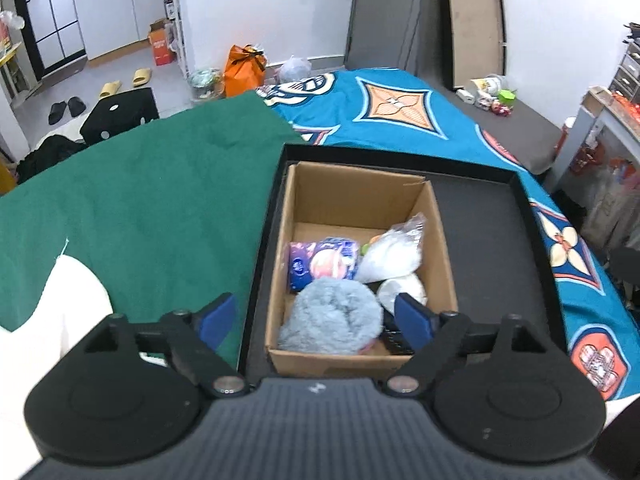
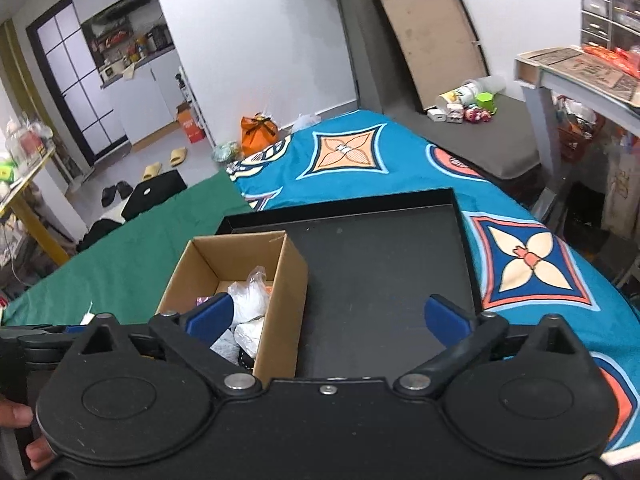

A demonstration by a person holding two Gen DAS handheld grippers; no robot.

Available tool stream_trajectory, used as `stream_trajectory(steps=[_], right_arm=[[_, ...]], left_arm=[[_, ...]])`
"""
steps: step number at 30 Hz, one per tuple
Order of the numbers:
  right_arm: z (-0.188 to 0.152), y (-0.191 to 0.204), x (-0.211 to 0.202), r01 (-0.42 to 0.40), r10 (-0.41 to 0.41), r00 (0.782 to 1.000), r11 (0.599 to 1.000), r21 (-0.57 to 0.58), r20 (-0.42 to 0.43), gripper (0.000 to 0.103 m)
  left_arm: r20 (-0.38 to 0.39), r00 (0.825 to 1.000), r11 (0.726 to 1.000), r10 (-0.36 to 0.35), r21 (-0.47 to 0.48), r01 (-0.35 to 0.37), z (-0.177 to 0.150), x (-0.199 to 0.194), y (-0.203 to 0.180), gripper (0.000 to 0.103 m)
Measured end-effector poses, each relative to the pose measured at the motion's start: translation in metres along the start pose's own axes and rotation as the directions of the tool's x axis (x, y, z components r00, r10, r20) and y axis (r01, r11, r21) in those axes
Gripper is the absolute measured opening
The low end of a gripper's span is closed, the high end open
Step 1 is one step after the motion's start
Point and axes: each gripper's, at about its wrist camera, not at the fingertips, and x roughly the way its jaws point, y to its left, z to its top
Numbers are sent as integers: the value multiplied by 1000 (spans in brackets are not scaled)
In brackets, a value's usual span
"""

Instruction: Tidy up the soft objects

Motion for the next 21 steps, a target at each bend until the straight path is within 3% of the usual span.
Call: stream_trajectory(steps=[6, 21], right_arm=[[-2, -4, -23, 16, -17, 1000, 1000, 23, 15, 103], [-10, 0, -85, 50, -51, 998, 996, 68, 22, 103]], left_arm=[[22, 999, 999, -35, 30, 35, 2, -31, -13, 99], [65, 996, 994, -68, 85, 63, -2, -99, -13, 101]])
